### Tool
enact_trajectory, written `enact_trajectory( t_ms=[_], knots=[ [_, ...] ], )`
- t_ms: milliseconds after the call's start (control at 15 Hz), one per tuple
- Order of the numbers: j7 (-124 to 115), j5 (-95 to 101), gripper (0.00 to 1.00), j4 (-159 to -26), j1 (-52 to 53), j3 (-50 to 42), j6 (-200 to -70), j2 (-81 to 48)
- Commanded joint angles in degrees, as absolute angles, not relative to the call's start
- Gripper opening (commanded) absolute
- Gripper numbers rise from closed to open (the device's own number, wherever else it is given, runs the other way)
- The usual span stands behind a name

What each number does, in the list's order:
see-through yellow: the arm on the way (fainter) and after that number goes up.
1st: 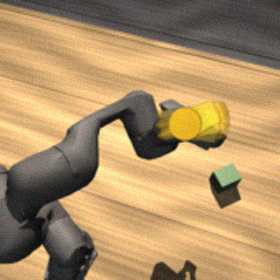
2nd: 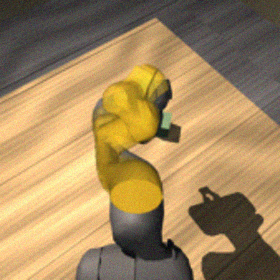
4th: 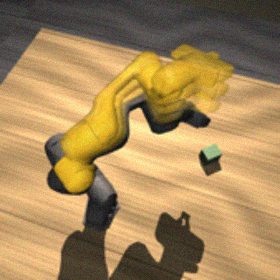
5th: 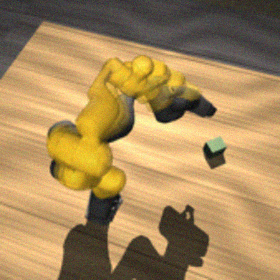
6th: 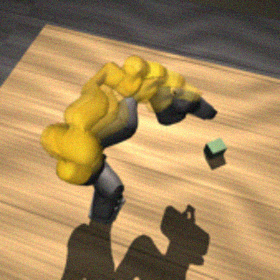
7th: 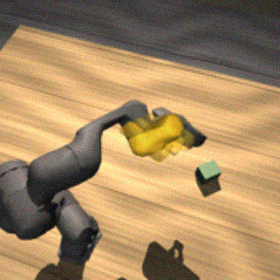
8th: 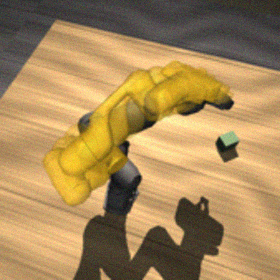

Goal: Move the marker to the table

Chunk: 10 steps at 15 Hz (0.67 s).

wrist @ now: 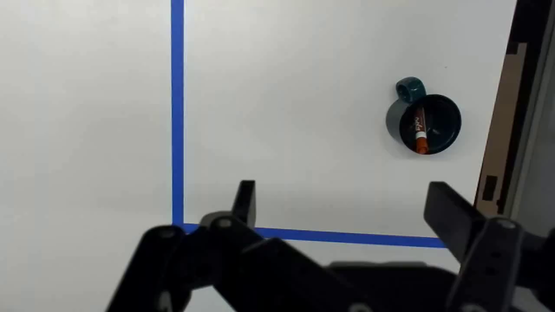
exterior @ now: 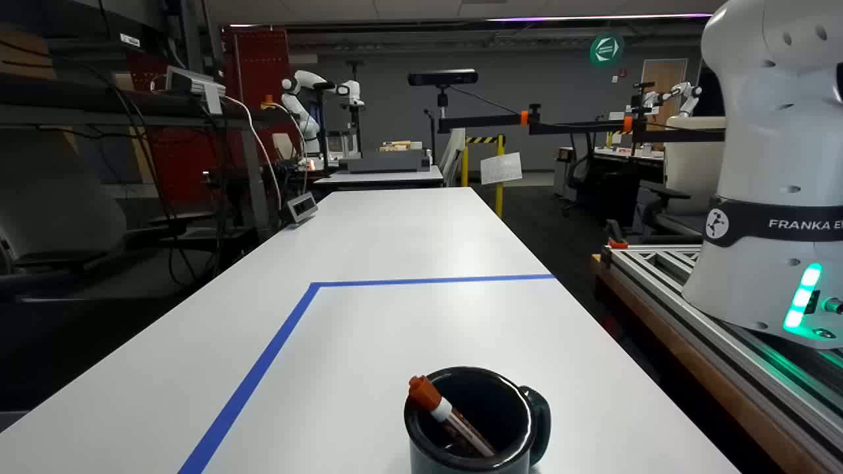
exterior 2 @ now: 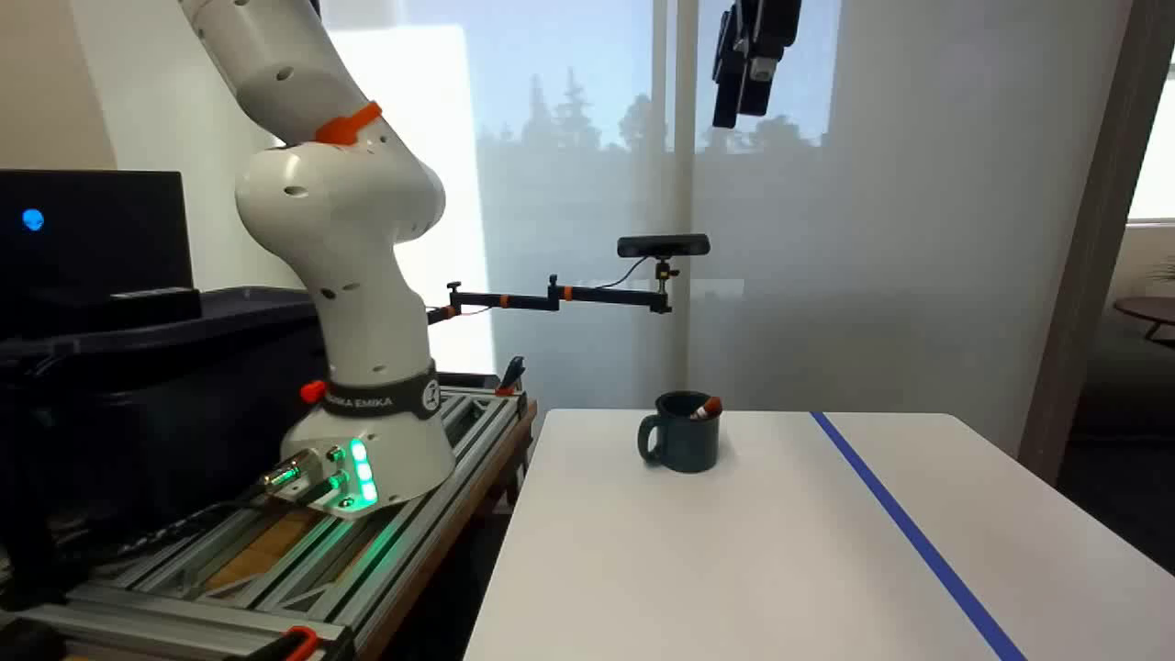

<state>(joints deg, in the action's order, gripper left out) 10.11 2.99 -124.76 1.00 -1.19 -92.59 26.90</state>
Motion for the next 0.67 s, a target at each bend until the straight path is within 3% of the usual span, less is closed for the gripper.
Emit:
enact_trajectory(
  t_ms=[0,600],
  knots=[
    [10.0,3.1,1.0,-124.6,1.2,-1.3,-92.5,26.9],
    [9.4,2.3,1.0,-125.5,1.6,-1.0,-93.7,26.2]
  ],
)
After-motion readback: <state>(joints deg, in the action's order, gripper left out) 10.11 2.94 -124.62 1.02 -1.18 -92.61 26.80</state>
